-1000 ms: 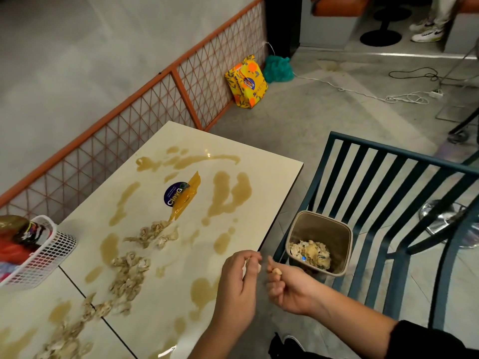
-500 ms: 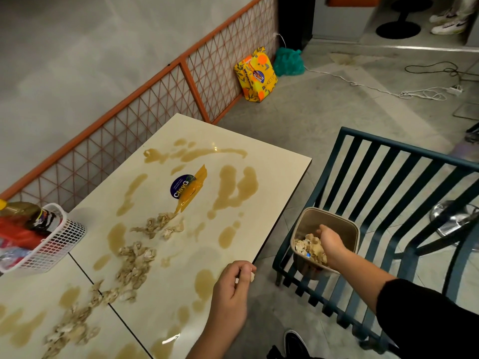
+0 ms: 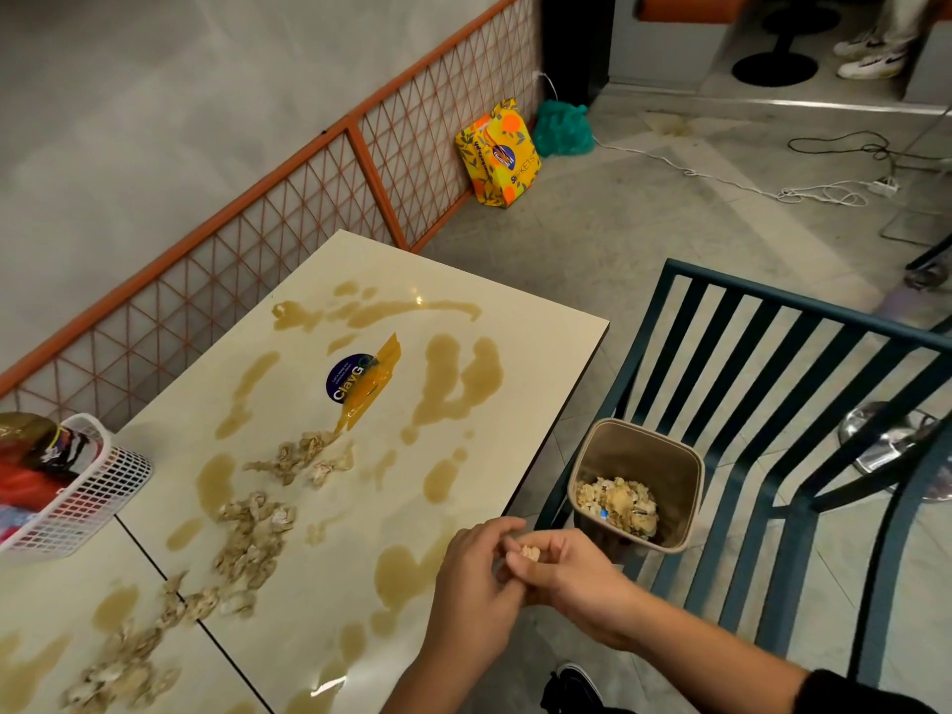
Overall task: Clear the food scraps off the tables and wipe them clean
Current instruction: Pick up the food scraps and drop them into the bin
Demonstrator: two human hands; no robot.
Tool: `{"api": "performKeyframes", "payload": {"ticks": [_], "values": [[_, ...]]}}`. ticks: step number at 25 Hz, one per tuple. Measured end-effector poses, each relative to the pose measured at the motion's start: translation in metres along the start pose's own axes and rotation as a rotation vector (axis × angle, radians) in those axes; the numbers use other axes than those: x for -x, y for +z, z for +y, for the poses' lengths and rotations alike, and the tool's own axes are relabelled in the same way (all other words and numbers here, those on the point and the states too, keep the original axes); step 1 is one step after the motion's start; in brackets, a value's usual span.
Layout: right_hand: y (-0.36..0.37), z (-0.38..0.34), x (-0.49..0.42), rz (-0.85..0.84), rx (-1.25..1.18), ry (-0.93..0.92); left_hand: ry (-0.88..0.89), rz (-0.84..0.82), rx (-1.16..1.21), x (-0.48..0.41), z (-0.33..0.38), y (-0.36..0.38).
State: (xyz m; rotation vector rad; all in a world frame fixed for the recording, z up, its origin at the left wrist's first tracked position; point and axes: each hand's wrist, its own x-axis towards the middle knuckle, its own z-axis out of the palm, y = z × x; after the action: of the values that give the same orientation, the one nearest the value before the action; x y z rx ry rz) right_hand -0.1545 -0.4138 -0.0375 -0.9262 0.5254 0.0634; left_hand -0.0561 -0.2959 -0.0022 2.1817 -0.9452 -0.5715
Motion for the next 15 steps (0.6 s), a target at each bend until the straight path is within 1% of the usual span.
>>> {"api": "performKeyframes", "payload": {"ticks": [1, 3, 5, 6, 7, 8, 9, 10, 11, 13, 15], "values": [[-0.003, -0.001, -0.004, 0.089, 0.003, -0.024, 0.012, -0.007, -0.002, -0.001, -0.001, 0.001], [-0.020, -0.007, -0.013, 0.319, 0.002, -0.017, 0.011, -0.011, 0.023, -0.003, -0.003, -0.001], [-0.048, -0.018, -0.021, 0.557, 0.050, 0.000, -0.051, -0.011, 0.054, -0.004, -0.007, -0.007], [-0.065, -0.023, -0.025, 0.650, 0.061, 0.007, -0.087, -0.007, 0.071, -0.003, -0.011, -0.010], [-0.081, -0.028, -0.028, 0.707, 0.017, 0.043, -0.122, 0.007, 0.095, -0.002, -0.016, -0.013], [-0.095, -0.030, -0.032, 0.718, -0.074, 0.132, -0.156, 0.031, 0.123, -0.001, -0.022, -0.016], [-0.104, -0.030, -0.035, 0.693, -0.153, 0.256, -0.187, 0.058, 0.146, 0.001, -0.028, -0.020], [-0.106, -0.028, -0.037, 0.656, -0.200, 0.372, -0.215, 0.082, 0.167, 0.002, -0.033, -0.025], [-0.105, -0.023, -0.038, 0.635, -0.197, 0.456, -0.243, 0.099, 0.189, 0.004, -0.038, -0.030], [-0.093, -0.007, -0.044, 0.619, -0.095, 0.520, -0.295, 0.118, 0.236, 0.008, -0.046, -0.045], [-0.067, 0.002, -0.048, 0.580, 0.034, 0.508, -0.336, 0.106, 0.285, 0.012, -0.055, -0.061]]}}
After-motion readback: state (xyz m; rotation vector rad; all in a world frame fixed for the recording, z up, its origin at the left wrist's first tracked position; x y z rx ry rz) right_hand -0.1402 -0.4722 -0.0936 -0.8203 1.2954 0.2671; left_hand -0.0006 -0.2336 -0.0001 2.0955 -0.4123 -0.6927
